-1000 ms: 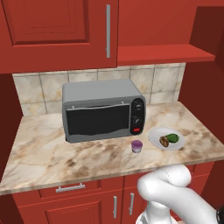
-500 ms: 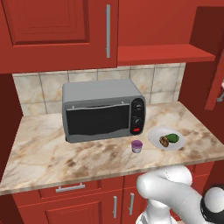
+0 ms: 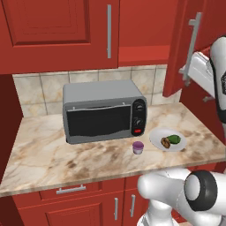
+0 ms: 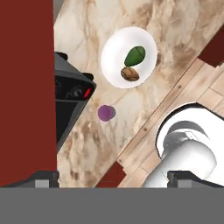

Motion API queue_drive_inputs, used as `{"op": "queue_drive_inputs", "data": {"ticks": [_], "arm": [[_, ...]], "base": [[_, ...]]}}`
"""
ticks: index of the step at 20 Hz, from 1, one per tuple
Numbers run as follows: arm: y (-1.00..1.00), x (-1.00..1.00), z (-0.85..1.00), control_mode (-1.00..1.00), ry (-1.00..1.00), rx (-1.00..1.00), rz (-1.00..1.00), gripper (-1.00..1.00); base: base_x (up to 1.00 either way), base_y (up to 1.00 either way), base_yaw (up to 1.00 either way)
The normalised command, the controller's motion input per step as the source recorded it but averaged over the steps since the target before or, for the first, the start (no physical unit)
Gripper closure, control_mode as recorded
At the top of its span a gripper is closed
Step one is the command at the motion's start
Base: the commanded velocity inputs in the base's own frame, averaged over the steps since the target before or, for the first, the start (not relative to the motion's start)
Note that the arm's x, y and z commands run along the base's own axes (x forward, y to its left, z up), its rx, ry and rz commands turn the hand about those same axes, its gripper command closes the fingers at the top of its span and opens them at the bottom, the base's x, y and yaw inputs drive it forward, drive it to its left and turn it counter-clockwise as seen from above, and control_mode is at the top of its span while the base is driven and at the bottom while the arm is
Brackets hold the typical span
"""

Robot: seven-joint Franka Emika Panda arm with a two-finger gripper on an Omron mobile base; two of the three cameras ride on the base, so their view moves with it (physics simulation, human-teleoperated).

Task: Pick the avocado and bread from the counter and place them on the plate. Then pick the jam from the cabinet and place it next to the plate. Lastly close the cabinet door.

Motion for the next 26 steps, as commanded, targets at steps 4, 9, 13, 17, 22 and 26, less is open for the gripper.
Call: {"op": "queue_drive_inputs", "data": {"ticks": [4,9,13,17,22,26], "arm": [[0.42,1.0,0.0,-1.0,-0.06,-0.02,-0.05,-1.0],[0.32,0.95,0.18,-1.0,-0.27,0.0,-0.03,-1.0],[0.43,0.87,0.33,-1.0,-0.36,-0.03,-0.08,-1.0],[0.47,1.0,0.1,-1.0,-0.24,-0.08,-0.12,-1.0],[0.28,1.0,0.0,-1.0,-0.05,-0.07,-0.15,-1.0],[0.12,1.0,0.0,-1.0,0.0,-0.02,-0.13,-1.0]], "base": [[0.0,0.0,0.0],[0.0,0.0,0.0],[0.0,0.0,0.0],[0.0,0.0,0.0],[0.0,0.0,0.0],[0.0,0.0,0.0]]}}
